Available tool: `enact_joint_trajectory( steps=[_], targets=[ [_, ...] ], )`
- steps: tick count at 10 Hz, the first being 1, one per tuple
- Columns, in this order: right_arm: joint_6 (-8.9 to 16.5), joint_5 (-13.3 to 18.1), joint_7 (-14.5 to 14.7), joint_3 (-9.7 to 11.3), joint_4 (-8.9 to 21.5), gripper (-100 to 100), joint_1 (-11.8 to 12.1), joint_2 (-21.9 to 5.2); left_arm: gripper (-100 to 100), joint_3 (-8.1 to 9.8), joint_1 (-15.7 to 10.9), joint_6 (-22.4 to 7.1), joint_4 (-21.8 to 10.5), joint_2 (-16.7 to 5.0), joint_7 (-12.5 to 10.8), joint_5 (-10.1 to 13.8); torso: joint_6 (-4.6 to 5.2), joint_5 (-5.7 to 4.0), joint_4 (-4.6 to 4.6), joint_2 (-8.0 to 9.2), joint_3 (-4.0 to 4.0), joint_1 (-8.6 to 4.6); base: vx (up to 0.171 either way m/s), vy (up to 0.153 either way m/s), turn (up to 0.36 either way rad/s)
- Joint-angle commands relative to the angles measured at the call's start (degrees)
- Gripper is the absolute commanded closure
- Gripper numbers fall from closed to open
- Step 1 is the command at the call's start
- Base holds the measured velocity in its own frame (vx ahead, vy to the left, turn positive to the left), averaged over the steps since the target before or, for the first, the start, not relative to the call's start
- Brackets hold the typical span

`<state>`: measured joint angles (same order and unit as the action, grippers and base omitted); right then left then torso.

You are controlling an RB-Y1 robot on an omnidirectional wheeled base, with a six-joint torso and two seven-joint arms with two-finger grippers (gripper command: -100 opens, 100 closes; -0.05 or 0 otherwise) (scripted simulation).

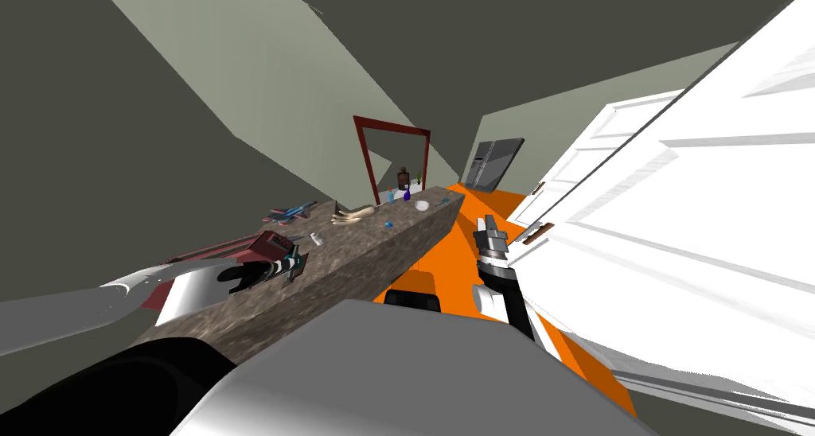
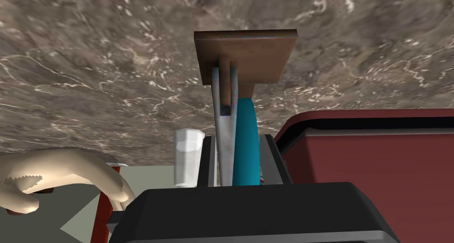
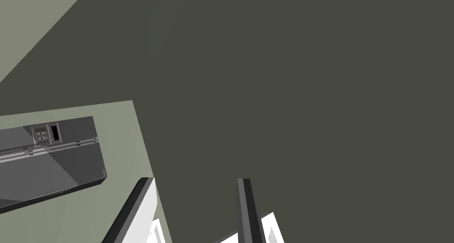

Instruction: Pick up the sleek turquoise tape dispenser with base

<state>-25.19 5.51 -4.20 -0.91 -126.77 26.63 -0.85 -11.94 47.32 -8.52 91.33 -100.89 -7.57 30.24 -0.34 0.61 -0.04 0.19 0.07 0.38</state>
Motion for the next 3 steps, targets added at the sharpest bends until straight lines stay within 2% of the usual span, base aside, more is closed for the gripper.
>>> enact_joint_trajectory(
  steps=[1, 2, 3],
  targets=[
    [0.0, 0.0, 0.0, 0.0, 0.0, 0, 0.0, 0.0, 100, -1.38, -2.27, -0.33, 0.05, -0.71, -0.61, -0.94, 0.0, 0.0, 0.0, 0.0, 0.0, 0.0, 0.018, 0.017, 0.12],
    [0.0, 0.0, 0.0, 0.01, 0.0, 0, -0.01, 0.0, 100, 0.03, -0.92, -0.89, 0.56, -0.2, -0.66, -1.07, 0.01, 0.01, -0.01, 0.01, 0.0, 0.02, 0.008, 0.005, 0.004],
    [0.0, 0.0, 0.0, 0.01, 0.0, 0, -0.01, 0.0, 0, -0.11, -1.08, -0.89, 0.51, -0.23, -0.69, -1.13, 0.01, 0.02, -0.01, 0.04, 0.01, -0.01, 0.0, 0.0, 0.0]
  ],
)
